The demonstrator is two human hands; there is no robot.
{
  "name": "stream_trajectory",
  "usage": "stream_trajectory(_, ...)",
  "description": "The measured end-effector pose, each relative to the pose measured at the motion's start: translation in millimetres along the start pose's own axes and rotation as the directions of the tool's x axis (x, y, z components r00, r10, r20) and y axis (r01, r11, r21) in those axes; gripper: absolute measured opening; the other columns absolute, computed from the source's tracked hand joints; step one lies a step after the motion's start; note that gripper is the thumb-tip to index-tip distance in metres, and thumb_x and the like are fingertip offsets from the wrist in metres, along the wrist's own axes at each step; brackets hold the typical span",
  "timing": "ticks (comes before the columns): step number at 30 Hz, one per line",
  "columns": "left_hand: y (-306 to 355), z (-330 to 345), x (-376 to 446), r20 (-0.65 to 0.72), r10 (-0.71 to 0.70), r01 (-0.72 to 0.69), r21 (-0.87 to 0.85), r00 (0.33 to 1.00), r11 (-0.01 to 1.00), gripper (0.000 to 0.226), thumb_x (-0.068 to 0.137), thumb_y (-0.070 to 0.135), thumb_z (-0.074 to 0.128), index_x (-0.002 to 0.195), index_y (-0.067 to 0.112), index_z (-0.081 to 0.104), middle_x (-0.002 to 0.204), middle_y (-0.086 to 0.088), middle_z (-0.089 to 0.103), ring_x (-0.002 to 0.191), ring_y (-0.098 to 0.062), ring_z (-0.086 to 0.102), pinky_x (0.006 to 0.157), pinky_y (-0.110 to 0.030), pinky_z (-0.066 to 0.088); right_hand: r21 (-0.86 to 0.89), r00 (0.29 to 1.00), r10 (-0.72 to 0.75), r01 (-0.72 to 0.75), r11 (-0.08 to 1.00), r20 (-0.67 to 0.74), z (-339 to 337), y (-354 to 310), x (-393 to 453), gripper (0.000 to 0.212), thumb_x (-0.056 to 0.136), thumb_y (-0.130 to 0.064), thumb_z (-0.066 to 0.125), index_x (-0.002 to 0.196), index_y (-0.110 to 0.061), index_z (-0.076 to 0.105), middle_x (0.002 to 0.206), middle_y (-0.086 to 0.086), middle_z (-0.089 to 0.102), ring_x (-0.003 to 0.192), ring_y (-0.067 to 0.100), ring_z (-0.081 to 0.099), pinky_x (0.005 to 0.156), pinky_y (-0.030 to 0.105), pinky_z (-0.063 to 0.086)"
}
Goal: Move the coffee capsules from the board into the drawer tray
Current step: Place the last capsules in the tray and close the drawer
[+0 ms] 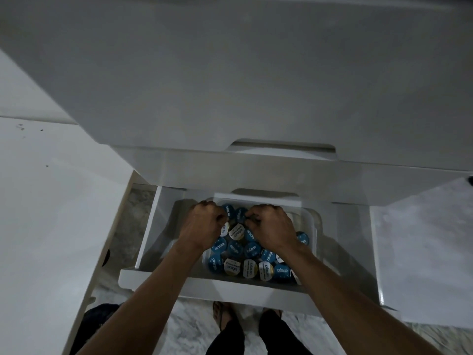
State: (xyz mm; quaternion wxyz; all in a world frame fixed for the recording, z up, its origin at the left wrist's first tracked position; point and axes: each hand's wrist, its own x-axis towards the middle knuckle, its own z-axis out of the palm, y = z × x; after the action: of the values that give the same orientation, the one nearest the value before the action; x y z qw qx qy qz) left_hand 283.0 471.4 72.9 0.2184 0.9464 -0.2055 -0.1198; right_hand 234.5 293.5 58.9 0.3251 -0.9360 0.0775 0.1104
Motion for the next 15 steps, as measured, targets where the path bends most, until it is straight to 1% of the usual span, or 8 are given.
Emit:
stream_trajectory(1, 1, 0, 0, 0.001, -0.002, 0.002, -0.005, 1.0, 1.0, 0.021, 0.094, 0.023, 0.056, 0.092, 0.012, 0.074, 0.088, -0.007, 0.07, 0.077, -0.017, 0.059, 0.073, -0.023, 0.044, -0.004, 1.0, 0.002, -0.002, 1.0, 0.0, -1, 0, 0, 0.025, 0.09, -0.028, 0.064, 0.114, -0.024, 0.069, 0.112, 0.001, 0.071, 0.103, 0.02, 0.064, 0.085, 0.034, 0.054)
stream_trajectory(3, 2, -1, 0, 0.01, -0.007, 0.007, -0.012, 1.0, 1.0, 0.022, 0.096, 0.025, 0.054, 0.096, 0.012, 0.072, 0.091, -0.006, 0.069, 0.075, -0.013, 0.054, 0.07, -0.019, 0.038, -0.02, 1.0, 0.003, -0.003, 1.0, 0.003, -1, 0, 2, 0.025, 0.091, -0.029, 0.062, 0.115, -0.025, 0.068, 0.113, 0.001, 0.071, 0.104, 0.021, 0.063, 0.085, 0.033, 0.053)
stream_trajectory(5, 1, -1, 1, 0.006, -0.012, 0.013, -0.016, 1.0, 1.0, 0.021, 0.095, 0.026, 0.055, 0.095, 0.013, 0.072, 0.092, -0.005, 0.069, 0.075, -0.013, 0.055, 0.07, -0.019, 0.037, -0.046, 1.0, -0.009, 0.009, 0.999, -0.001, 0, 0, 2, 0.026, 0.092, -0.03, 0.06, 0.117, -0.026, 0.067, 0.115, 0.001, 0.07, 0.106, 0.021, 0.062, 0.085, 0.034, 0.052)
stream_trajectory(8, -1, 0, 1, -0.002, -0.003, 0.003, -0.017, 1.0, 1.0, 0.02, 0.093, 0.027, 0.059, 0.093, 0.013, 0.073, 0.091, -0.005, 0.07, 0.08, -0.018, 0.061, 0.072, -0.023, 0.044, -0.09, 0.999, -0.035, 0.033, 0.995, -0.024, -1, -1, 1, 0.028, 0.093, -0.032, 0.057, 0.12, -0.028, 0.065, 0.116, 0.0, 0.069, 0.106, 0.021, 0.062, 0.084, 0.033, 0.051)
stream_trajectory(10, -2, 0, 2, -0.023, 0.006, -0.006, -0.027, 1.0, 1.0, 0.018, 0.091, 0.026, 0.062, 0.093, 0.013, 0.073, 0.09, -0.005, 0.071, 0.078, -0.018, 0.063, 0.072, -0.027, 0.05, -0.094, 0.998, -0.04, 0.035, 0.995, -0.056, -2, -1, -2, 0.026, 0.093, -0.034, 0.058, 0.117, -0.027, 0.066, 0.113, -0.002, 0.07, 0.102, 0.02, 0.064, 0.081, 0.033, 0.053)
stream_trajectory(13, 0, -3, 1, -0.074, 0.01, -0.016, -0.079, 0.997, 0.997, 0.014, 0.087, 0.026, 0.068, 0.092, 0.014, 0.074, 0.087, -0.003, 0.072, 0.07, -0.015, 0.062, 0.067, -0.031, 0.055, 0.01, 0.994, -0.006, 0.007, 1.0, -0.113, -5, 1, -9, 0.024, 0.09, -0.036, 0.064, 0.112, -0.027, 0.068, 0.106, -0.005, 0.073, 0.094, 0.016, 0.067, 0.076, 0.031, 0.055)
stream_trajectory(15, 4, -7, -1, -0.081, -0.005, -0.005, -0.122, 0.997, 0.992, 0.015, 0.085, 0.028, 0.07, 0.094, 0.016, 0.074, 0.087, -0.001, 0.072, 0.069, -0.013, 0.063, 0.066, -0.032, 0.056, 0.112, 0.99, 0.014, 0.002, 0.994, -0.141, -7, 3, -14, 0.023, 0.087, -0.032, 0.069, 0.108, -0.024, 0.07, 0.103, -0.006, 0.073, 0.086, 0.008, 0.065, 0.072, 0.023, 0.051)
